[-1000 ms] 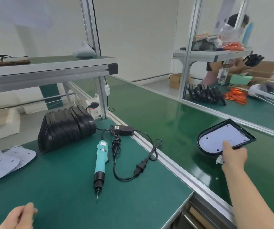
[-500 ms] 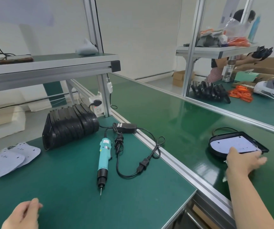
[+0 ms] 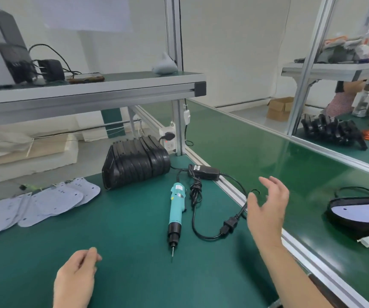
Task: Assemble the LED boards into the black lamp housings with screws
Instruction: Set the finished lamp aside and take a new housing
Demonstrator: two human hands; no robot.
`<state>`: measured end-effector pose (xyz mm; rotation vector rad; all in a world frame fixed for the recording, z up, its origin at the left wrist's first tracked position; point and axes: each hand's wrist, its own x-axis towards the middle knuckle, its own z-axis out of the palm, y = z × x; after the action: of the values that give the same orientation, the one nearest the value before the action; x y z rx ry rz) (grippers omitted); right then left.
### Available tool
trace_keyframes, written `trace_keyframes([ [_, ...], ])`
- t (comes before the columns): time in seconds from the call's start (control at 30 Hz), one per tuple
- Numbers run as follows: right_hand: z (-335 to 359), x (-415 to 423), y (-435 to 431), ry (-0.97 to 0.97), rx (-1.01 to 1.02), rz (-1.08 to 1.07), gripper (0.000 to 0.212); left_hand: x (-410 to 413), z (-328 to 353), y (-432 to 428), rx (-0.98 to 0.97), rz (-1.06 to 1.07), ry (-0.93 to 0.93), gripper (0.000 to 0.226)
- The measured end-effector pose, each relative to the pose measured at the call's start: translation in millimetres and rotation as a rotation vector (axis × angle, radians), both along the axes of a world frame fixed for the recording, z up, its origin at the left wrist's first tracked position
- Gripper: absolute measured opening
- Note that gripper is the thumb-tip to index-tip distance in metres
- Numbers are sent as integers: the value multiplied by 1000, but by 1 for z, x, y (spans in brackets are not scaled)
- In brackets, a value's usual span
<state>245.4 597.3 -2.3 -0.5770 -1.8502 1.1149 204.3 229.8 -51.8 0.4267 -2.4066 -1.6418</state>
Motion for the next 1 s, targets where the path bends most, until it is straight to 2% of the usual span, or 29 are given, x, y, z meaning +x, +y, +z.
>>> trace_keyframes([
  [0.3, 1, -72, -121, -64, 274, 448, 38, 10, 14, -21, 1, 64, -16, 32],
  [0.47, 5, -121, -164, -177, 539, 588, 40, 12, 31, -53, -42, 115, 6, 29],
  [0.53, 5, -142, -181, -250, 653, 655, 43, 13, 39, -76, -120, 158, 37, 29],
  [0.63, 5, -169, -204, -386, 802, 759, 50, 12, 46, -128, -345, 320, 42, 30],
  [0.73, 4, -191, -222, -574, 967, 799, 70, 11, 37, -195, -451, 503, -31, 34],
  [0.8, 5, -203, -229, -656, 1045, 802, 78, 15, 26, -229, -536, 550, -141, 21],
  [0.87, 5, -210, -232, -674, 1084, 785, 69, 19, 19, -249, -599, 546, -242, 4],
  [1.0, 4, -214, -242, -639, 1089, 731, 37, 27, 25, -242, -610, 507, -371, 34],
])
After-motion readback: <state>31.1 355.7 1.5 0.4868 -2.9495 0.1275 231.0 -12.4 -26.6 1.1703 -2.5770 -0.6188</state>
